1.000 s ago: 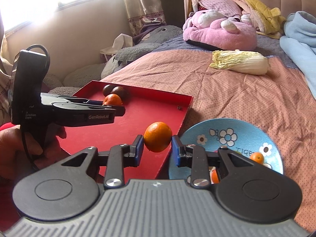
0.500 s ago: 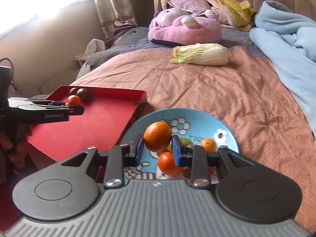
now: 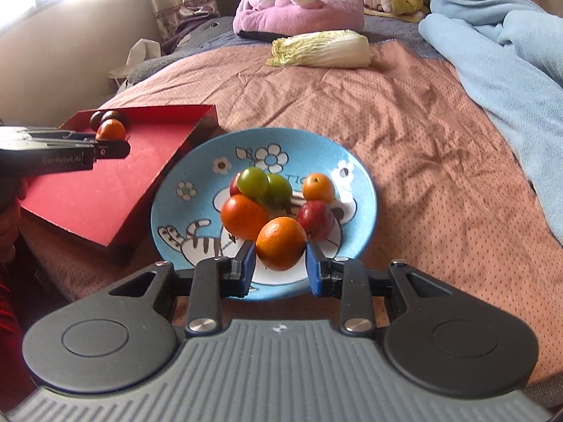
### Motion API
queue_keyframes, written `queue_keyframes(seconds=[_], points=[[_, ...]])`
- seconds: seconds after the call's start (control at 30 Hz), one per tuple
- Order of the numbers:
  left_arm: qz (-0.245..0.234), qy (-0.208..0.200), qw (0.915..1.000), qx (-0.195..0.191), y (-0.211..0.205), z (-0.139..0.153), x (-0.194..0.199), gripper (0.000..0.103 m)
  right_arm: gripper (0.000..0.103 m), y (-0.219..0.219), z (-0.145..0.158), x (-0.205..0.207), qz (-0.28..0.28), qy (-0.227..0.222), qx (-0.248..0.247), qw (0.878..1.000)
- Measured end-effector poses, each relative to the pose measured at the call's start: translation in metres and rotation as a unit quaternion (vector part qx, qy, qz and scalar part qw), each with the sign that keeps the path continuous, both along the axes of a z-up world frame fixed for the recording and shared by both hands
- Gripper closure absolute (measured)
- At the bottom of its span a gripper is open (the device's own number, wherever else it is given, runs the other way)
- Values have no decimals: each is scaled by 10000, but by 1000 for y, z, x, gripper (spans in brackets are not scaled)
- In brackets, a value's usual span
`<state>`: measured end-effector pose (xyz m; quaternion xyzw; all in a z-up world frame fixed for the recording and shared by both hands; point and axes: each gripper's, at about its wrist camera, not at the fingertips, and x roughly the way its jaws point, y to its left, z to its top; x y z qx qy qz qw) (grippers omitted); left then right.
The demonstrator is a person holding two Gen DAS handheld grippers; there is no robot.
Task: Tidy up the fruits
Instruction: 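Carry the small tangerine onto the blue plate and open the right gripper while the left carries the large tangerine, then lower the large tangerine onto the blue plate and open the left gripper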
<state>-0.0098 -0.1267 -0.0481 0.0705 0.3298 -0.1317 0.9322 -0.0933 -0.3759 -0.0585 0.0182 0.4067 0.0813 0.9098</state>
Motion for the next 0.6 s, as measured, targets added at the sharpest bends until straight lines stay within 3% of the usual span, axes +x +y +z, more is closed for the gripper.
queue_keyframes(seconds=[0.37, 0.43, 0.5, 0.6], points=[[-288, -52, 9996, -23, -16, 2, -3, 64, 66, 3, -15, 8, -41, 134, 8, 9999], [-350, -31, 9994, -81, -22, 2, -3, 64, 48, 2, -9, 6, -48, 64, 80, 9999], [-444, 1, 9989, -150, -29, 1, -3, 64, 40, 2, 0, 2, -63, -107, 84, 9999], [-636, 65, 9977, -204, -42, -2, -7, 64, 37, 3, 11, -2, -47, -246, 60, 9997]])
